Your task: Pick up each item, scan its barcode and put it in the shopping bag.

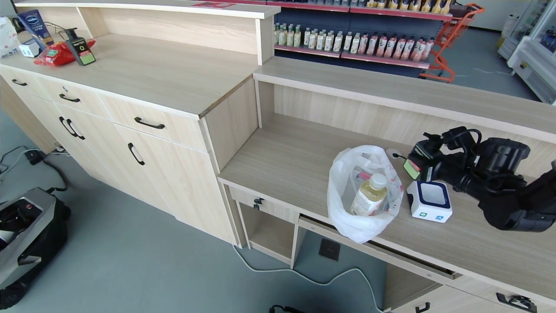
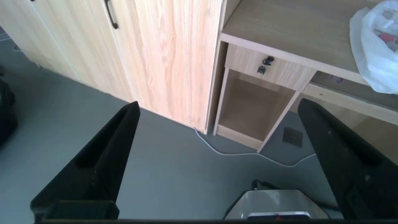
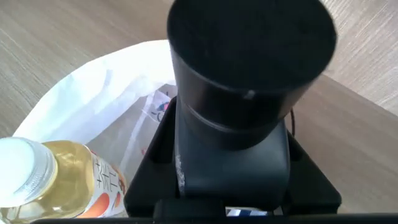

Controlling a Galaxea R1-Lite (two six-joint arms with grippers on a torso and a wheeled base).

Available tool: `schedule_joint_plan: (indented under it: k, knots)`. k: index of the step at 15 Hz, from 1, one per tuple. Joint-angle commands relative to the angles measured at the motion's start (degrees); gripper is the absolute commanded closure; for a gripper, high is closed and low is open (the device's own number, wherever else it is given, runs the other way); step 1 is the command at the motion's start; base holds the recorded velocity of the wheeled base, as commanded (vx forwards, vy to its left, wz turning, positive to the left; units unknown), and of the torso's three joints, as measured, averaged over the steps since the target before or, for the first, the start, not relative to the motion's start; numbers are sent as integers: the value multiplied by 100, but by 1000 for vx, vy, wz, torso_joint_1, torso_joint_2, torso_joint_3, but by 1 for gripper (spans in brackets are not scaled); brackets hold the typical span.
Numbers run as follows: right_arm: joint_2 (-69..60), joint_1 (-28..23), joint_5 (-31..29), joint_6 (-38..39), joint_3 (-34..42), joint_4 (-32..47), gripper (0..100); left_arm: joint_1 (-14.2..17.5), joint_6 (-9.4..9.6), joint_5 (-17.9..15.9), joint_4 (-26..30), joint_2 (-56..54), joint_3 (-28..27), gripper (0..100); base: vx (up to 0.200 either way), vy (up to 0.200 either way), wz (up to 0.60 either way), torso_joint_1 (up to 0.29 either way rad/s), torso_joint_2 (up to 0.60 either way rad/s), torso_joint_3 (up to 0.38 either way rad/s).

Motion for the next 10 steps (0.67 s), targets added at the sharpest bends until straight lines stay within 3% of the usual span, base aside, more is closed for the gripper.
schedule_joint_plan:
  k: [1,10]
  knots:
    - [761,25,-23,52,-366,83,100,-2,-2,-1,0,-2,1,0,0,0,0,0,0,0]
    - [1543,421,-23,34,-1096,83,100,-2,-2,-1,0,-2,1,0,0,0,0,0,0,0]
